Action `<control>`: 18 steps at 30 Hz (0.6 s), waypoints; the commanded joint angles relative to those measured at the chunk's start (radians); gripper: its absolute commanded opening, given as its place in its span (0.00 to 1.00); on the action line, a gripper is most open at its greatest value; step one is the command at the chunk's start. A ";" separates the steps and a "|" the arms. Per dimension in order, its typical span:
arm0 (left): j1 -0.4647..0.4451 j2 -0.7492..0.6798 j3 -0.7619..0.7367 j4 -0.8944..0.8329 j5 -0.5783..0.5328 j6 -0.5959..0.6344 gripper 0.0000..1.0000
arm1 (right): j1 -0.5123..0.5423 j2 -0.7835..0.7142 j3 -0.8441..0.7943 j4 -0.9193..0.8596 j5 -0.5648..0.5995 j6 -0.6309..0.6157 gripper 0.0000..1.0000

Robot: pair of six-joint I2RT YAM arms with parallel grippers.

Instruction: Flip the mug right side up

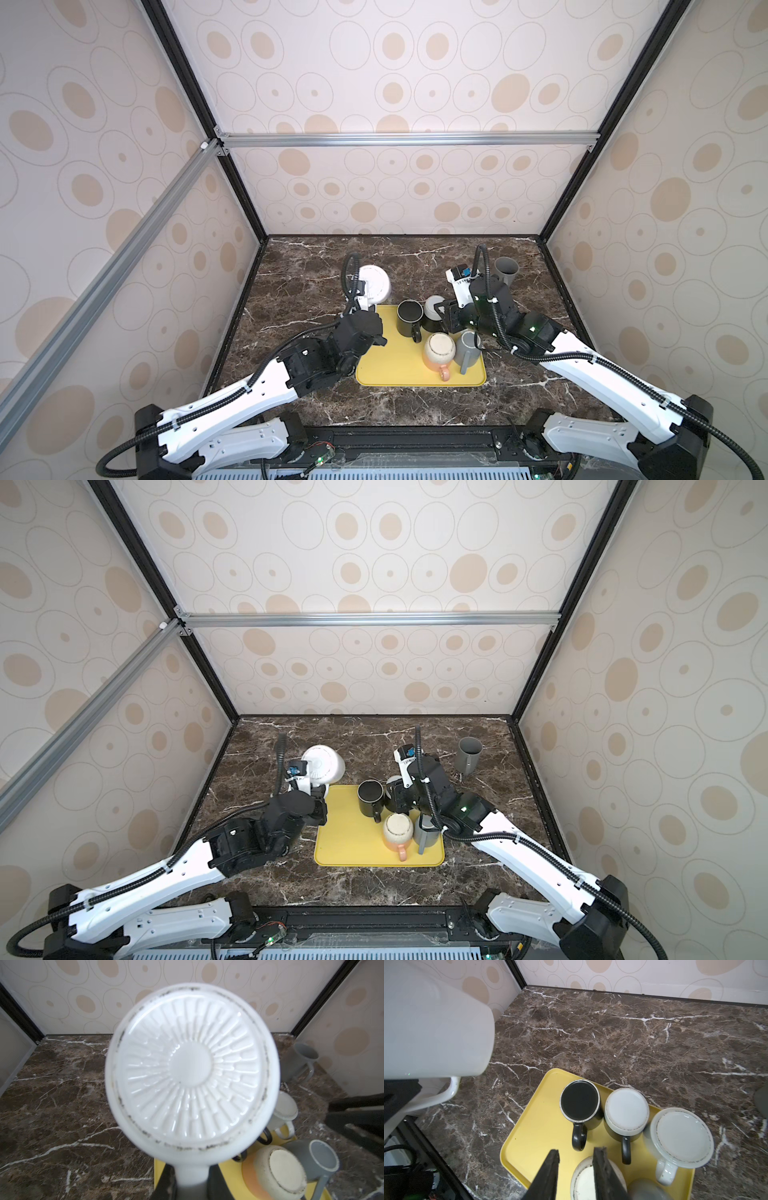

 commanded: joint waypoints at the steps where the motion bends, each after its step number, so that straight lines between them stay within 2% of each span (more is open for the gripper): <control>1: 0.030 -0.079 -0.033 0.291 0.066 0.057 0.00 | 0.003 -0.007 0.024 0.058 -0.092 0.037 0.32; 9: 0.115 -0.205 -0.212 0.690 0.348 -0.066 0.00 | -0.020 0.016 0.009 0.280 -0.406 0.236 0.35; 18: 0.202 -0.184 -0.341 1.030 0.623 -0.269 0.00 | -0.133 0.028 -0.048 0.621 -0.716 0.445 0.38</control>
